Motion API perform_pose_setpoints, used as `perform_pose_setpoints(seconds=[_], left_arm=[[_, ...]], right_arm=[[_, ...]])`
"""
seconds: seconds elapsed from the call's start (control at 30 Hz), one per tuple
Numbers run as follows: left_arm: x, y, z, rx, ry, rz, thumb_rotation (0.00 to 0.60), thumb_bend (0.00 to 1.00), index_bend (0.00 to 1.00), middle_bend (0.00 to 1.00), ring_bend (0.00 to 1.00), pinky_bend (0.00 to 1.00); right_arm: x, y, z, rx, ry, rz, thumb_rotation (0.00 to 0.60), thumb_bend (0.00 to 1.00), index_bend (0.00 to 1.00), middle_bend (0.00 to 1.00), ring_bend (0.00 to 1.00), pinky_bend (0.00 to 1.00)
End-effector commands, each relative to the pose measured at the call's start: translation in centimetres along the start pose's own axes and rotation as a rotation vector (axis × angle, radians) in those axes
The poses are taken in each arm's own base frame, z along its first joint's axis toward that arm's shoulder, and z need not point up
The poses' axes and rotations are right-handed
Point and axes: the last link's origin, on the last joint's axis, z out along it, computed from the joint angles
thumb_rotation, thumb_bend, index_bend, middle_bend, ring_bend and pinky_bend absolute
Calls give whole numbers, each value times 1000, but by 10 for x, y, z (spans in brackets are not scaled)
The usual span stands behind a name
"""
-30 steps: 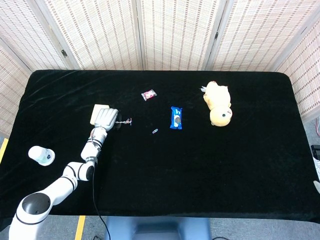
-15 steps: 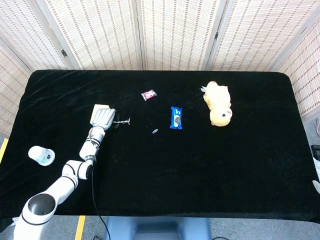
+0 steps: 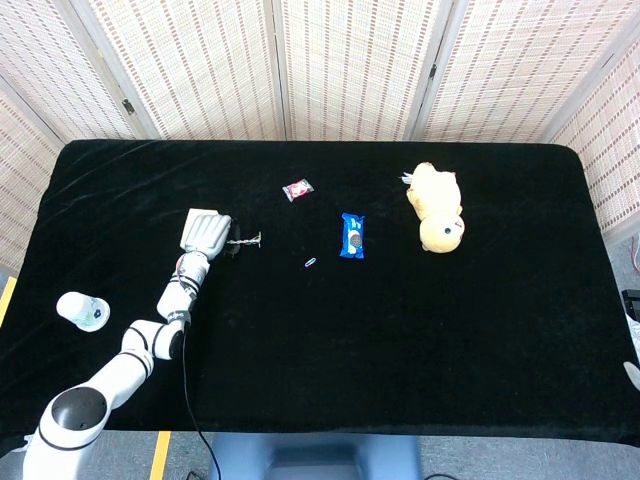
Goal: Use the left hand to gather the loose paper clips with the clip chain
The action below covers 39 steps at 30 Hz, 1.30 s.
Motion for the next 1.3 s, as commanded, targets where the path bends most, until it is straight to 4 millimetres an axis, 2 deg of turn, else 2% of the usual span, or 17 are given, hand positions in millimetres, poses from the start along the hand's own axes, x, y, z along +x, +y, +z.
perform_pose_setpoints(seconds=[0.03, 0.27, 0.4, 0.53, 0.73, 0.9, 1.07, 1.3], left_arm=[[5, -1, -3, -15, 18, 3, 600, 645, 815, 1000, 1000, 1000], [23, 0, -15, -60, 69, -11, 600, 645, 816, 1000, 1000, 1000], [34, -5, -37, -92, 101, -14, 600, 645, 816, 1000, 1000, 1000], [36, -9, -74, -114, 115, -21, 600, 645, 816, 1000, 1000, 1000], [27, -13, -136, -111, 110, -7, 600, 645, 815, 1000, 1000, 1000], [14, -15, -172, -103, 96, -11, 600, 645, 815, 1000, 1000, 1000], [-2, -19, -188, -87, 68, -32, 600, 645, 816, 1000, 1000, 1000], [-15, -21, -185, -85, 41, -41, 600, 645, 815, 1000, 1000, 1000]], right_arm=[[0, 0, -1, 3, 1, 0, 600, 235, 0, 0, 34, 0], [0, -1, -2, 10, 0, 1, 600, 235, 0, 0, 34, 0], [-2, -2, 0, 16, -11, -2, 600, 236, 0, 0, 34, 0], [-5, -3, 4, 24, -35, -7, 600, 236, 0, 0, 34, 0], [-9, -5, 7, 40, -66, -9, 600, 235, 0, 0, 34, 0], [-12, -9, 8, 62, -82, -14, 600, 235, 0, 0, 34, 0], [-15, -13, 8, 83, -91, -21, 600, 236, 0, 0, 34, 0], [-15, -15, 8, 89, -91, -25, 600, 235, 0, 0, 35, 0]])
